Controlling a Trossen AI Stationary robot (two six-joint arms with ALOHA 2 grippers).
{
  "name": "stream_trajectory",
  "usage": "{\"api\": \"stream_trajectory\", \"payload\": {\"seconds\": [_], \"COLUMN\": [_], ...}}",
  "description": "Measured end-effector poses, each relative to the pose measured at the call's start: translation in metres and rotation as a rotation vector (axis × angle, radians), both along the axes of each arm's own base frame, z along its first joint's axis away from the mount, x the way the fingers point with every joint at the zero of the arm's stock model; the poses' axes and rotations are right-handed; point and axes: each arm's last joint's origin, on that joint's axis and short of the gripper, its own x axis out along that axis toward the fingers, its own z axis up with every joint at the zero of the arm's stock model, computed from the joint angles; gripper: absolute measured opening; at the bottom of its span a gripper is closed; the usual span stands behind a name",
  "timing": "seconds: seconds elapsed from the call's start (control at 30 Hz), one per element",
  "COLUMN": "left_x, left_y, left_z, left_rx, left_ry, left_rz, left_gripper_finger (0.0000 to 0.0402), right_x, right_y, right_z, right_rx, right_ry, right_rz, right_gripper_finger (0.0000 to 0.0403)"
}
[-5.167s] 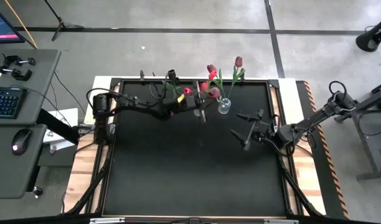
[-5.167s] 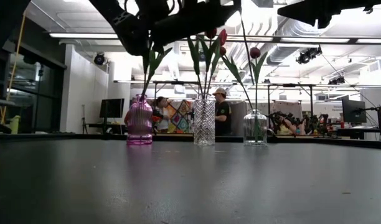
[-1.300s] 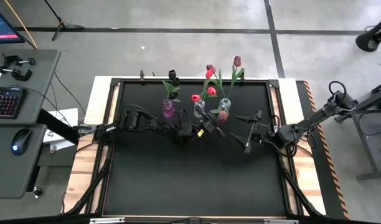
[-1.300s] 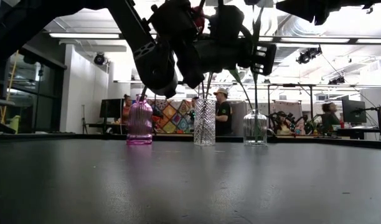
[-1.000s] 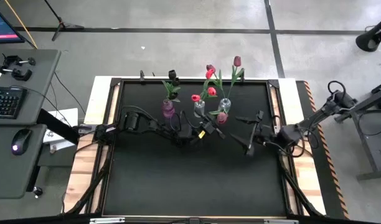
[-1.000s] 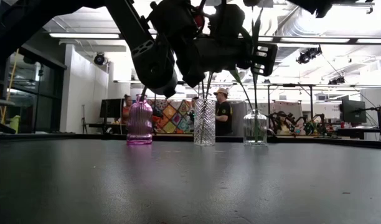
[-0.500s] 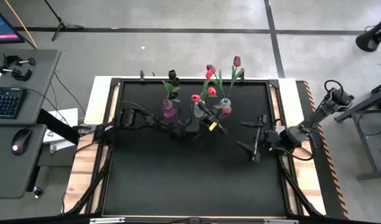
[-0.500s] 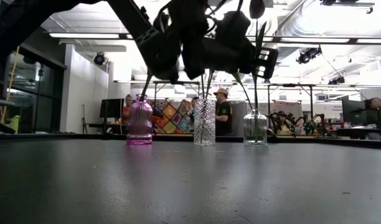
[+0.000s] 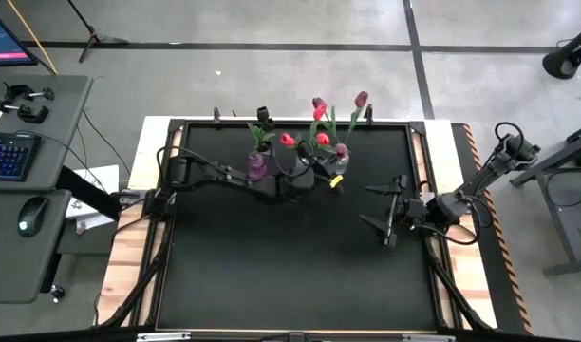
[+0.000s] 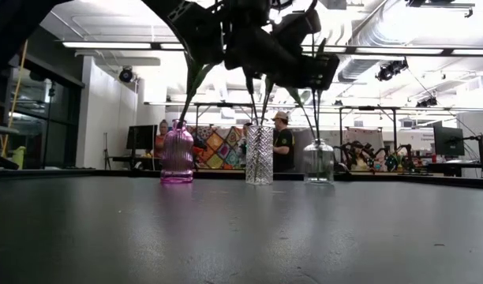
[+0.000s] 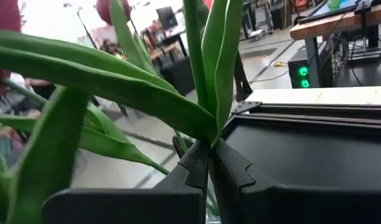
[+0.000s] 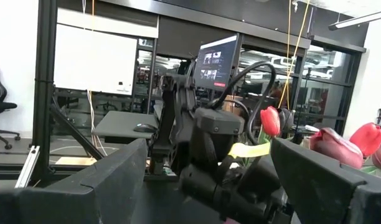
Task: Sort flowers into vase by color
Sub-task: Put the red tulip into the right transparent vase
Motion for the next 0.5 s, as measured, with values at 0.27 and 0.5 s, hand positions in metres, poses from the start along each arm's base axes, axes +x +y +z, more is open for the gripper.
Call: {"api": "stream_trajectory", "payload": {"seconds": [0.27, 0.5], "left_x": [-0.0016, -0.0017], "left_y": [-0.0006, -0.0007], "left_z": [0.0045, 0.0039], "left_rx": [-0.011, -0.009], "left_ry": [0.017, 0.025], "left_rz": [-0.026, -0.026], "left_gripper_finger": [0.0015, 0.0079], "right_x": [0.0, 0.0], "right_y": [0.0001, 0.0001], "right_z": [0.0, 0.0], "right_rx": [-0.001, -0.001], "right_ry": [-0.001, 0.0], "right_rz": [0.002, 0.002], "right_gripper_finger": [0.0332, 0.0332]}}
